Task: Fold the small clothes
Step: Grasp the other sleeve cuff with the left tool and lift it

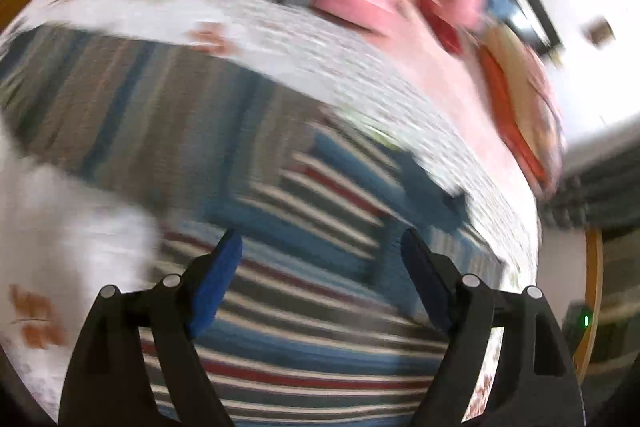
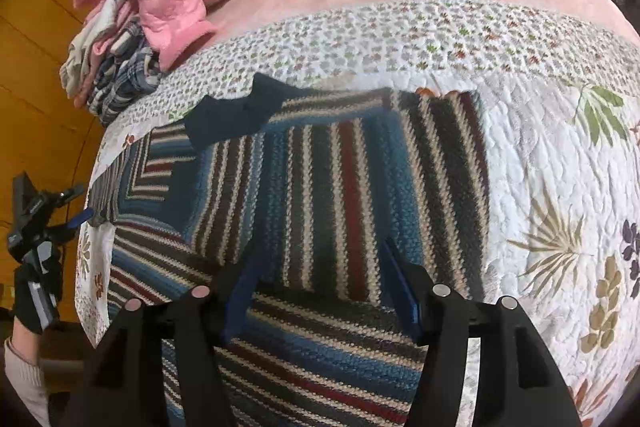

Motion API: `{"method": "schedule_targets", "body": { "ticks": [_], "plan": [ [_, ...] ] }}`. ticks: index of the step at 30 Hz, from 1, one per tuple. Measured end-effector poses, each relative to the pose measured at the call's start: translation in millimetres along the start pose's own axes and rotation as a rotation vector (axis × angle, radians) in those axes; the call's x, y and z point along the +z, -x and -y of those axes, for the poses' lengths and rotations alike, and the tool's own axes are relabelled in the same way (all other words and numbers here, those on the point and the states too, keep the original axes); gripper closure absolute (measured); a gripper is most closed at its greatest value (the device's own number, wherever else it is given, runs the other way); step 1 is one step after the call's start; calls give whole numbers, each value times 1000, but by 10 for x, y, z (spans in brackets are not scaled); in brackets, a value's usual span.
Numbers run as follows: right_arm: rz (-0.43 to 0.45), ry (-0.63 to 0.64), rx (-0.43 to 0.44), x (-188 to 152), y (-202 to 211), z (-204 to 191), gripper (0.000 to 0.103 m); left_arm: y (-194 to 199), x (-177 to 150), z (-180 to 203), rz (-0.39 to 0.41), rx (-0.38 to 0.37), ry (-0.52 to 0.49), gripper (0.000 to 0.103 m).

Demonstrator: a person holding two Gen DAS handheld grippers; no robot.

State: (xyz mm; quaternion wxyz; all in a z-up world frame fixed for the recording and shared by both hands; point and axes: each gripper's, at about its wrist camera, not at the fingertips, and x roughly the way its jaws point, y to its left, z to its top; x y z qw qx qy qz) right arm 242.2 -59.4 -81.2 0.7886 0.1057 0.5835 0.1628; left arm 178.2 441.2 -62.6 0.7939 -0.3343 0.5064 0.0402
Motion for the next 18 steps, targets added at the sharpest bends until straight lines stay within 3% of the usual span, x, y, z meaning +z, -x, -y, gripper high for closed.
{"method": "schedule_targets", "body": {
  "ticks": [3, 6, 8, 11, 18],
  "plan": [
    [-20, 20, -25, -54, -102, -36, 42, 159, 91, -870, 48, 77, 208, 24],
    [-42, 41, -43, -83, -196, -75, 42, 264, 50, -1472, 87, 46, 404, 25],
    [-52, 59, -52, -114, -243, -102, 42, 308, 50, -1707, 109, 21, 477, 25],
    [-62, 87, -72, -154, -294, -149, 42, 339, 118, -1961, 145, -18, 527, 25],
    [-70, 112, -60, -220, -323, -241, 42, 137, 393, -2173, 228, -99, 528, 25]
  ]
}}
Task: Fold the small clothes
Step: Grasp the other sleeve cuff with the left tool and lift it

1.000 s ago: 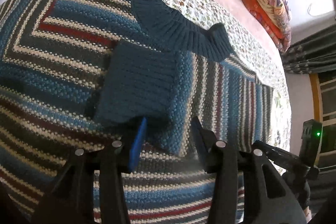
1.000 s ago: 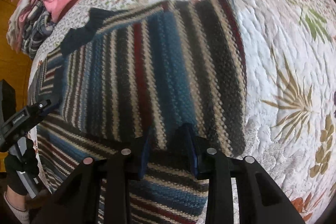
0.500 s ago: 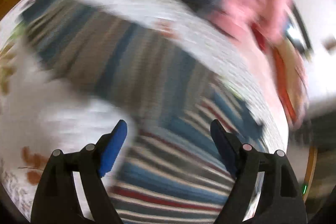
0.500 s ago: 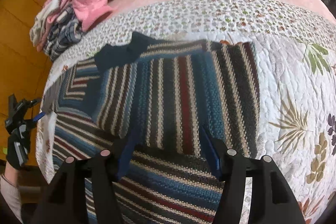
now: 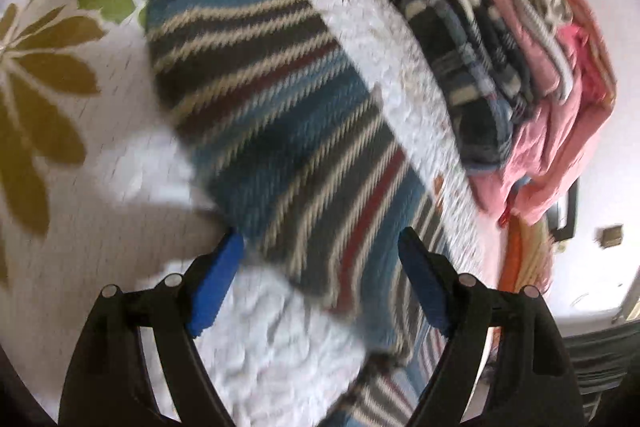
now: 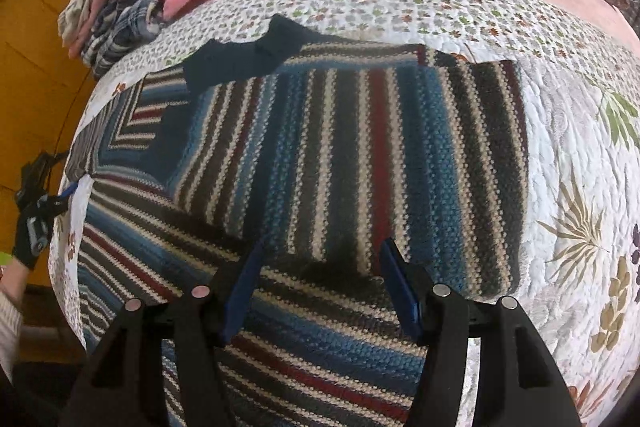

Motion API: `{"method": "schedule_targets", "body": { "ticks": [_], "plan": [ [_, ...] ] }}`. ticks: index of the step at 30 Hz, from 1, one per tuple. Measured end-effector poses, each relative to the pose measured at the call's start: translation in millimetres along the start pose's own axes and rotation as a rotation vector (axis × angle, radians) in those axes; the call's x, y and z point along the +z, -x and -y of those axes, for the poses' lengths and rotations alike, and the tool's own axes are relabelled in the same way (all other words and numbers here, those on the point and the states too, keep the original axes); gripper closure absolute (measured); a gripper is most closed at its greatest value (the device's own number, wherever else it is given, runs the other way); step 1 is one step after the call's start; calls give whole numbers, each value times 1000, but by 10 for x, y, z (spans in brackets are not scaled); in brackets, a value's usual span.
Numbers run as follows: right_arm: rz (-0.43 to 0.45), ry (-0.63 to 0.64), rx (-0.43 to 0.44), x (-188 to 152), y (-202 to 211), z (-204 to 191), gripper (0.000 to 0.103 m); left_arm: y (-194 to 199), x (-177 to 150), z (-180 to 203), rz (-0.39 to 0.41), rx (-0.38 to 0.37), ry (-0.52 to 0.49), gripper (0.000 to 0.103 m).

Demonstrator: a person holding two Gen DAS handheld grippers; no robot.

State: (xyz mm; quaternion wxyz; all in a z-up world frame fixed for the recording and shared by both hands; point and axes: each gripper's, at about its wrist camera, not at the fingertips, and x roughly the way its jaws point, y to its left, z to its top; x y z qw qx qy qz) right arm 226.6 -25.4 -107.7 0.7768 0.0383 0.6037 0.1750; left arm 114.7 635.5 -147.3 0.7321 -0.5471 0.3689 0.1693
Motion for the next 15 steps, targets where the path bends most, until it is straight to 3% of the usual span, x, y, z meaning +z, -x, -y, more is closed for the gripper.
{"method": "schedule_targets", "body": {
  "ticks": [6, 9, 13, 15],
  "plan": [
    [-9, 18, -5, -45, -13, -19, 42, -50, 213, -160, 49, -68, 49, 31],
    [-7, 12, -15, -34, -9, 12, 42, -52, 257, -183, 70, -79, 37, 48],
    [-3, -3, -26, -28, -11, 55, 42, -78, 267, -180, 85, -87, 19, 81],
    [-3, -1, -32, -32, -10, 65, 42, -58, 263, -149, 96, -91, -6, 87]
  ]
}}
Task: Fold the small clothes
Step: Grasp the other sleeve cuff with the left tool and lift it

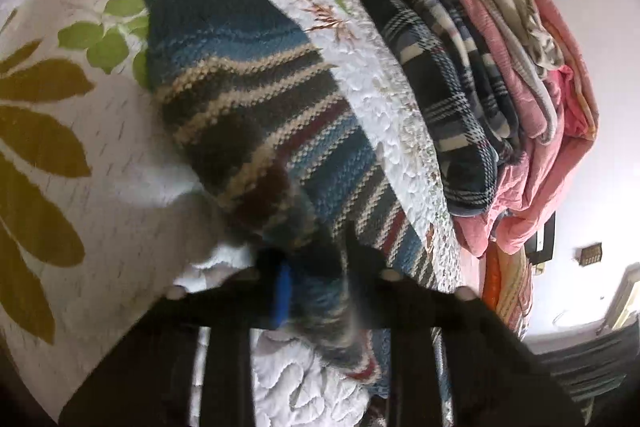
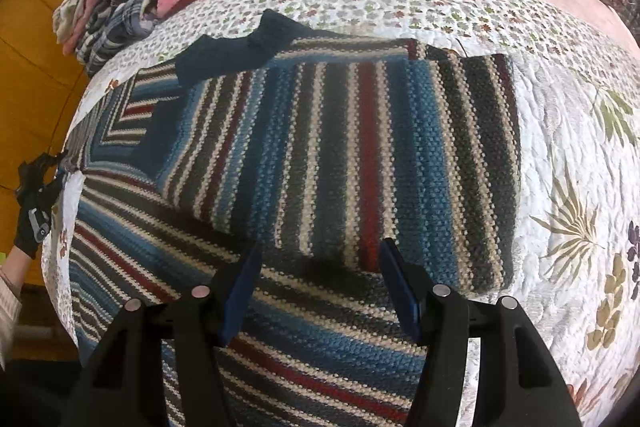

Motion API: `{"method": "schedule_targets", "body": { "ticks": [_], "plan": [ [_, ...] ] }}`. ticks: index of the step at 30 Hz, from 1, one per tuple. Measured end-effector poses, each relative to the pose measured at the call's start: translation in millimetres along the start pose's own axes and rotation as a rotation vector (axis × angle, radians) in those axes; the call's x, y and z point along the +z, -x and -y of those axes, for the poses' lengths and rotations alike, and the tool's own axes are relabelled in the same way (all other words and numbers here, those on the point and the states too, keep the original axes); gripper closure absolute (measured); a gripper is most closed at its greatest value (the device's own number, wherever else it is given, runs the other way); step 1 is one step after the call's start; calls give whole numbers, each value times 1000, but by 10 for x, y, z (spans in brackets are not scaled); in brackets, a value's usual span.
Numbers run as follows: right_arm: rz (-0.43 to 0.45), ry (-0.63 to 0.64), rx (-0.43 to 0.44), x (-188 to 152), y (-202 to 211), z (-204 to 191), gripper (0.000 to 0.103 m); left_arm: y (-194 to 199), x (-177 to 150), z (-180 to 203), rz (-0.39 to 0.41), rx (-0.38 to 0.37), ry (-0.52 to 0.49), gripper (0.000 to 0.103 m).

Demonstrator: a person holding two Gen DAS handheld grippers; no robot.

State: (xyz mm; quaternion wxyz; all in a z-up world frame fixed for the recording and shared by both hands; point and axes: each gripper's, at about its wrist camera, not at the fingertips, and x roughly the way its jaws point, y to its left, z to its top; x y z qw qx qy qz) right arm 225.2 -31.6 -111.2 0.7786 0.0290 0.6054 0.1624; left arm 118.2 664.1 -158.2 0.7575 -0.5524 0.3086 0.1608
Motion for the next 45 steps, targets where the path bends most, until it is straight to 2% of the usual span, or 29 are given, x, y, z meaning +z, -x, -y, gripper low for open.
{"method": "schedule_targets", "body": {
  "ticks": [8, 15, 23, 31, 37, 45],
  "plan": [
    [1, 18, -13, -12, 21, -17, 42, 176, -4, 268, 50, -70, -95, 92],
    [9, 19, -15, 12, 52, -29, 42, 272, -146, 726, 35, -183, -185, 92],
    [8, 14, -27, 26, 55, -4, 42, 174, -735, 1612, -63, -334, -374, 92],
    [15, -4, -44, 50, 69, 86, 42, 44, -1517, 2228, -195, -415, -583, 92],
    [22, -12, -53, 68, 77, 120, 42, -126, -2082, 2451, -268, -413, -688, 92],
    [15, -7, -62, 81, 38, 110, 42, -579, -2718, 2442, -342, -308, -790, 92]
  ]
}}
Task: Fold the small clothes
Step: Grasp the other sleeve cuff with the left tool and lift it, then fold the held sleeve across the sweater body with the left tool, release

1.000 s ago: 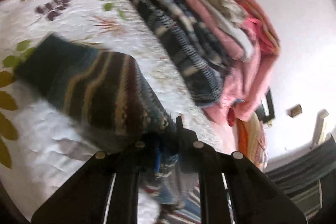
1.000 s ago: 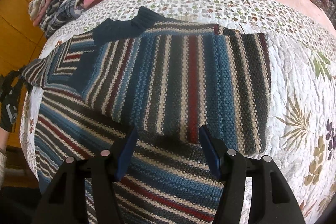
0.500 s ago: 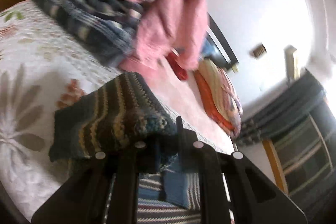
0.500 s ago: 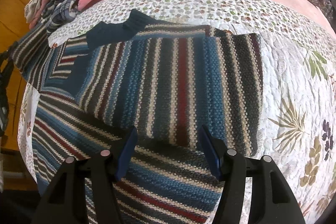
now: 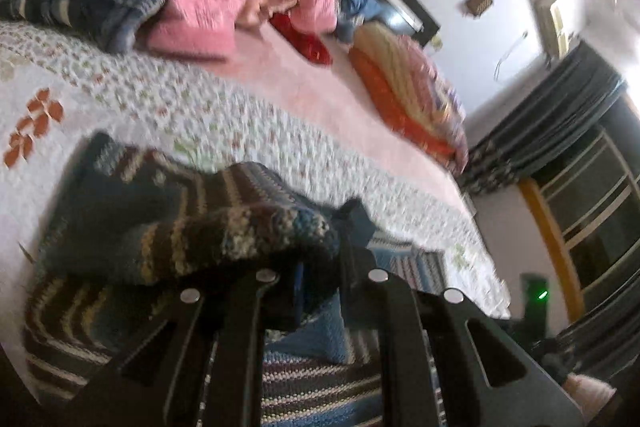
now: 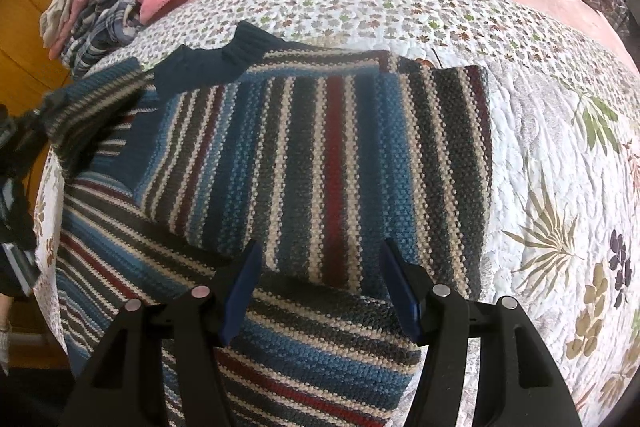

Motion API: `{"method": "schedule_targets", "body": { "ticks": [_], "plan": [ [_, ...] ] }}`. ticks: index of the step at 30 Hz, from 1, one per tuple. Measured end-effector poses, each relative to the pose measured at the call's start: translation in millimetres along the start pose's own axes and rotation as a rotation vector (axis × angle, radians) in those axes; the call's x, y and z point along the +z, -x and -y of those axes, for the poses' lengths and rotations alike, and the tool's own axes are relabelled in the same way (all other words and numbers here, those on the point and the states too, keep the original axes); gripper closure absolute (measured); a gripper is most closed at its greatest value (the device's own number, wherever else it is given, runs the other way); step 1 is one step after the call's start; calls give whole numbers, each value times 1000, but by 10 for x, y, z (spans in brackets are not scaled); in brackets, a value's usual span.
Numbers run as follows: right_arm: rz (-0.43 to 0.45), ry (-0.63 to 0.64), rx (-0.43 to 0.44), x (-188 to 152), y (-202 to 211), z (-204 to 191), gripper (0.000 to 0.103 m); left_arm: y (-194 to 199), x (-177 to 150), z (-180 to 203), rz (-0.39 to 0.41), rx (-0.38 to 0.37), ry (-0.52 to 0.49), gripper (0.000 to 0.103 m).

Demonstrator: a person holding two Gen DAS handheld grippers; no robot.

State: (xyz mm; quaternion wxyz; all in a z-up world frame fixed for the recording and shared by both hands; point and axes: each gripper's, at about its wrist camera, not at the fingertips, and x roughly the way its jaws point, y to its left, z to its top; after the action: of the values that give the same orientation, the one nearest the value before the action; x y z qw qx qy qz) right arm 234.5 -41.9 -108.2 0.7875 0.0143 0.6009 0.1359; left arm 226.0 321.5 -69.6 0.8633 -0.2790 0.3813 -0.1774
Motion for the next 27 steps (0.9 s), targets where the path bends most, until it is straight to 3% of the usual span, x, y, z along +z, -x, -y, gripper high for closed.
{"method": "schedule_targets", "body": {
  "ticks": [9, 14, 16, 18, 19, 21, 22, 24, 27],
  "plan": [
    [-14, 13, -5, 8, -32, -26, 42, -446, -412, -56, -168, 99, -85, 85],
    [-22, 16, -10, 6, -55, -33, 42, -514, -527, -158, -245, 107, -68, 68],
    [-25, 21, -8, 1, -58, -50, 42, -455, -496, -164, -280, 67, -45, 54],
    [-30, 19, 0, -10, -54, -71, 42, -377, -453, -166, -348, -22, -16, 51],
    [-33, 12, 13, -13, -45, -76, 42, -312, -417, -152, -406, -92, -23, 42],
    [-34, -4, 41, -14, -16, -98, 42, -180, -352, -134, -505, -203, -68, 41],
    [-32, -15, 62, -2, 10, -131, 42, -20, -275, -167, -504, -245, -110, 41],
    [-28, -34, 102, 46, 34, -201, 42, 244, -106, -305, -420, -225, -136, 41],
    [-13, -98, 217, 198, 13, -400, 41, 551, 187, -761, -255, -150, 5, 41]
  ]
}}
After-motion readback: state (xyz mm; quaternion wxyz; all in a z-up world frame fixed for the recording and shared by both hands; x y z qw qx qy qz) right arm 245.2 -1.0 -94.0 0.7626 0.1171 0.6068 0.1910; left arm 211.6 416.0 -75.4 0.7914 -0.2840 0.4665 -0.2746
